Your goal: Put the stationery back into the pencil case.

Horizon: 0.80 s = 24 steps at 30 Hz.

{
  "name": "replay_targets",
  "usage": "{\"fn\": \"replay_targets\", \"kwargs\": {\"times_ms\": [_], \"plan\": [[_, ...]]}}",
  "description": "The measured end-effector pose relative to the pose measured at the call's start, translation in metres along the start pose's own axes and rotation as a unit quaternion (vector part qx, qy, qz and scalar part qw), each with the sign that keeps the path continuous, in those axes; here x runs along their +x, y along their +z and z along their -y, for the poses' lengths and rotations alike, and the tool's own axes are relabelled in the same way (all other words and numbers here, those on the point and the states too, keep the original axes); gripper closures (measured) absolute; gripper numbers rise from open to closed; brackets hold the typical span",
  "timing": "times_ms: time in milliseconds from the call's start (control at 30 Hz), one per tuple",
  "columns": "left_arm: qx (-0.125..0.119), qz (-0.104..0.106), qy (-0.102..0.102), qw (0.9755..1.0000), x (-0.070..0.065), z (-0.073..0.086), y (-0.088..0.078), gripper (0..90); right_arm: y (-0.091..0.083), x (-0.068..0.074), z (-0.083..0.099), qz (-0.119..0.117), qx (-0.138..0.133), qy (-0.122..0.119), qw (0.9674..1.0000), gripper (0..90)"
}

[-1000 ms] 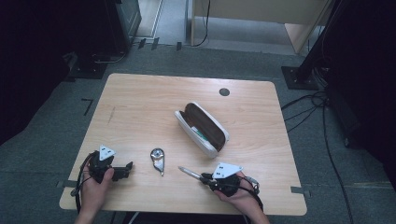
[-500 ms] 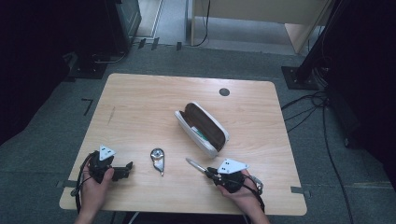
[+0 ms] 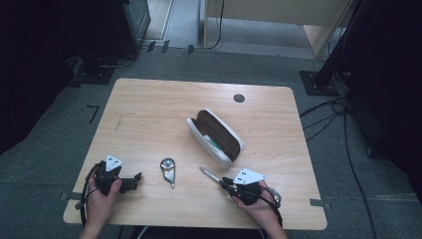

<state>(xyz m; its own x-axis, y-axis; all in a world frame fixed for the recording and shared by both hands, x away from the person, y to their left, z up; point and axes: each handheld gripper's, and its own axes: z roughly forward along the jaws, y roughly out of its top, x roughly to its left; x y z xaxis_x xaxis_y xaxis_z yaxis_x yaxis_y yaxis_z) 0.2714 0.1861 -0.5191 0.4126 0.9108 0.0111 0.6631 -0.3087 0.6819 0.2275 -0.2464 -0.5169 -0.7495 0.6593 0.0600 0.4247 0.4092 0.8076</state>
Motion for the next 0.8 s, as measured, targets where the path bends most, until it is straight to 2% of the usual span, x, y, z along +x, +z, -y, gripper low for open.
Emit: {"fn": "replay_targets", "kwargs": {"times_ms": [433, 800], "plan": [[0.0, 0.0, 0.0, 1.0, 0.0, 0.0, 0.0, 0.0, -0.01, 0.003, -0.013, 0.001, -0.021, 0.008, 0.9997, 80.3], [0.0, 0.0, 0.0, 1.0, 0.0, 0.0, 0.0, 0.0, -0.019, 0.005, -0.028, 0.005, -0.037, 0.004, 0.9993, 80.3]]}}
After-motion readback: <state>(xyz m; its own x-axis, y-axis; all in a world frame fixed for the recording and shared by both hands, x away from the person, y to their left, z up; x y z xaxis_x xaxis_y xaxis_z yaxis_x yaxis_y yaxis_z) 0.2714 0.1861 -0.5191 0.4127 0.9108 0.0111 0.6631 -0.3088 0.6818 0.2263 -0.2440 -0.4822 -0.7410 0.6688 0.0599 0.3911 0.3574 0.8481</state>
